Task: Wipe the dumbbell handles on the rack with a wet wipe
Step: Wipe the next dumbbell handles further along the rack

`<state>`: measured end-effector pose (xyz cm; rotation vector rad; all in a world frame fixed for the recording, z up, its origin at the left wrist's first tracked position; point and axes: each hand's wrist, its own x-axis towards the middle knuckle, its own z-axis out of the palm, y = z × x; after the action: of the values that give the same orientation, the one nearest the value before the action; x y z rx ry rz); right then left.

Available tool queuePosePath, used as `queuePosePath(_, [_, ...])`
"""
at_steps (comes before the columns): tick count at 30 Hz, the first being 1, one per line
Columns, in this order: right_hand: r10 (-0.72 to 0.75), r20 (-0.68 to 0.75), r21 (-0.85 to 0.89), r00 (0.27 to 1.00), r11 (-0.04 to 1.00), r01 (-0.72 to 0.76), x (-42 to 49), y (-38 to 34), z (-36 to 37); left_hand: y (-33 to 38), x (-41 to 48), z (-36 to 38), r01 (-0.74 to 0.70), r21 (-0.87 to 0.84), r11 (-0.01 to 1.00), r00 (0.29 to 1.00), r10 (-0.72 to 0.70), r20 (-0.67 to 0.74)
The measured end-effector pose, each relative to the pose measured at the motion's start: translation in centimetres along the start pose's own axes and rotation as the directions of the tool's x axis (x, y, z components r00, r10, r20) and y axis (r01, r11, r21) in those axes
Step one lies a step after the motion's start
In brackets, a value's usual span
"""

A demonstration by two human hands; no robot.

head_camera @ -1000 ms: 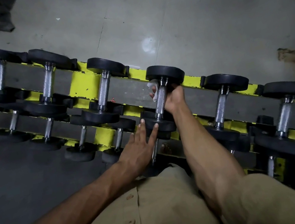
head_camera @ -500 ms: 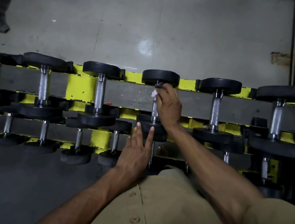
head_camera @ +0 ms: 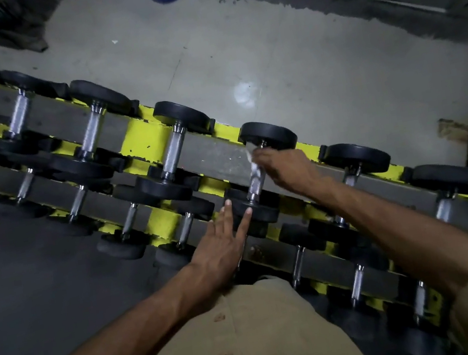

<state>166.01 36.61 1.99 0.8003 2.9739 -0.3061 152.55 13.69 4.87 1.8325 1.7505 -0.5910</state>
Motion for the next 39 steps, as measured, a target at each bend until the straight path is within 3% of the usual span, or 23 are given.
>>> queuePosePath(3, [-0.216,0.295,0.040,0.931,0.976,0.213,-0.5,-3.4,1.5,0.2,0.0,0.0,0.004,-0.015,1.000,1.000,-0.004,-0.012])
queuePosePath(7, [-0.046,0.450,-0.149,0.892,0.981,0.126,3.3,-4.3,-0.3,0.7,0.0,0.3,0.019,-0.022,1.000,0.999,-0.020,-0.035])
queuePosePath(10, [0.104,0.712,-0.158,0.695,0.987,0.014,6.0,-6.5,-0.7,0.8,0.1,0.4,0.025,-0.011,1.000,0.999,-0.025,-0.032])
queuePosePath(12, [0.124,0.787,-0.089,0.604,0.992,-0.088,6.9,-7.6,-1.0,0.9,0.1,0.4,0.027,-0.009,1.000,0.999,-0.028,-0.036])
queuePosePath(15, [0.099,0.779,0.007,0.620,0.986,-0.166,6.6,-6.8,-1.6,0.8,0.2,0.3,0.028,-0.002,1.000,0.998,-0.028,-0.056])
queuePosePath(20, [-0.055,0.585,0.459,0.809,0.845,-0.275,2.0,-3.4,-1.1,0.8,0.1,0.4,0.035,0.004,0.999,0.997,-0.035,-0.066])
queuePosePath(23, [0.009,0.378,0.533,0.926,0.815,-0.226,-0.8,-2.8,0.7,1.0,0.0,0.3,0.046,0.006,0.999,0.998,-0.046,-0.049])
queuePosePath(25, [0.106,0.276,0.527,0.955,0.815,-0.243,-2.3,-3.2,2.1,1.0,-0.1,0.3,0.051,0.004,0.999,0.998,-0.051,-0.048])
queuePosePath(31, [0.444,0.139,0.422,0.885,0.782,-0.458,-3.4,-5.6,3.2,0.8,-0.1,0.1,0.037,0.008,0.999,0.999,-0.037,-0.027])
queuePosePath(35, [0.575,0.226,0.387,0.786,0.688,-0.614,-3.5,-6.2,3.8,0.4,0.1,0.1,0.019,0.016,1.000,0.999,-0.019,-0.037])
queuePosePath(37, [0.613,0.350,0.468,0.708,0.540,-0.699,-3.2,-5.8,4.3,0.3,0.1,0.2,0.017,0.010,1.000,1.000,-0.017,-0.027])
queuePosePath(39, [0.605,0.489,0.633,0.628,0.249,-0.733,-2.4,-5.5,4.4,0.2,0.1,0.4,0.014,0.017,1.000,1.000,-0.014,-0.028])
